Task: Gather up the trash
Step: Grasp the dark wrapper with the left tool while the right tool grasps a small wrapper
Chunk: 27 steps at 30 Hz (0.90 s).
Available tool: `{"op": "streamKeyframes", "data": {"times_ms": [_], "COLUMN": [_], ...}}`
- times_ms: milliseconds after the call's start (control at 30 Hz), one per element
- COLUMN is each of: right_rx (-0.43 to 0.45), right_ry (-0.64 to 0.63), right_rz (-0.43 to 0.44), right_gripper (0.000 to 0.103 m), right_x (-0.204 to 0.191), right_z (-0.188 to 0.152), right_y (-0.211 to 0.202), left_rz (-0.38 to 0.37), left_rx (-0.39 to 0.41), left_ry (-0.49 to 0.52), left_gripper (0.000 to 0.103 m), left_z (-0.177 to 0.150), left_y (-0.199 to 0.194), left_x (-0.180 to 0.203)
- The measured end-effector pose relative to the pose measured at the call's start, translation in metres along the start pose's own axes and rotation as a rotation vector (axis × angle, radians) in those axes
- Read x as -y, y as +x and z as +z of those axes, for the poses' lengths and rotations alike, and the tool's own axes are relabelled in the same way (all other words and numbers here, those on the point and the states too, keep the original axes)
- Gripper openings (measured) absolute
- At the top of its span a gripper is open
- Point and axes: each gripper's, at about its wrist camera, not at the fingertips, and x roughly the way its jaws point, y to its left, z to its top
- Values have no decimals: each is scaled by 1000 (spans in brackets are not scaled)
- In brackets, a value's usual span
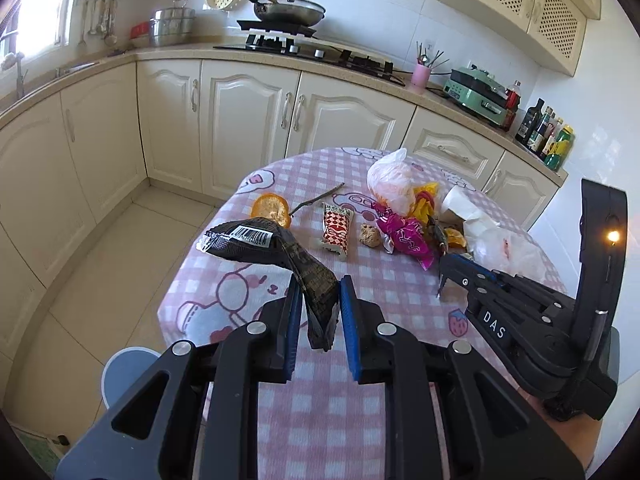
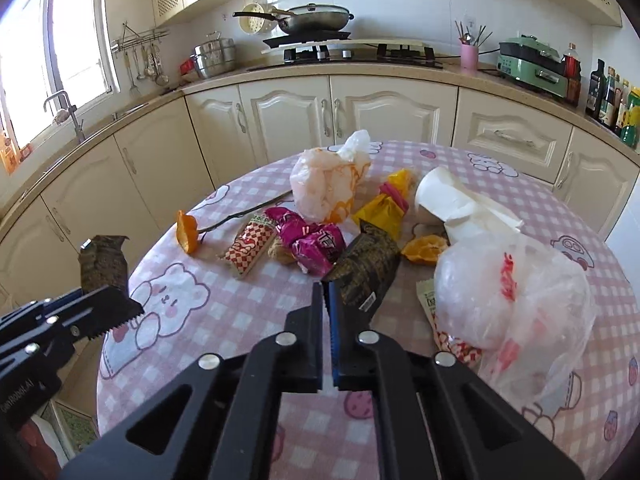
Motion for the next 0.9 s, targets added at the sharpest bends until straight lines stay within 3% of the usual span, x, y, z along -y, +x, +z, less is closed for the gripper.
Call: {"op": "streamKeyframes", "data": {"times_ms": [367, 900], "right_rx": [126, 122], "right_ry": [-34, -166], "right_rz": [77, 246], "right_gripper": [1, 1], "right_x": [-34, -140], "right_z": [-2, 1], "right_y": [-68, -79], "left_rz": [-1, 96], "left_rx": [46, 75], "left_ry": [-41, -172], "left_gripper": [18, 18], "left_z": [-10, -31], "left_y": [-40, -76], "left_x": [-21, -103]}}
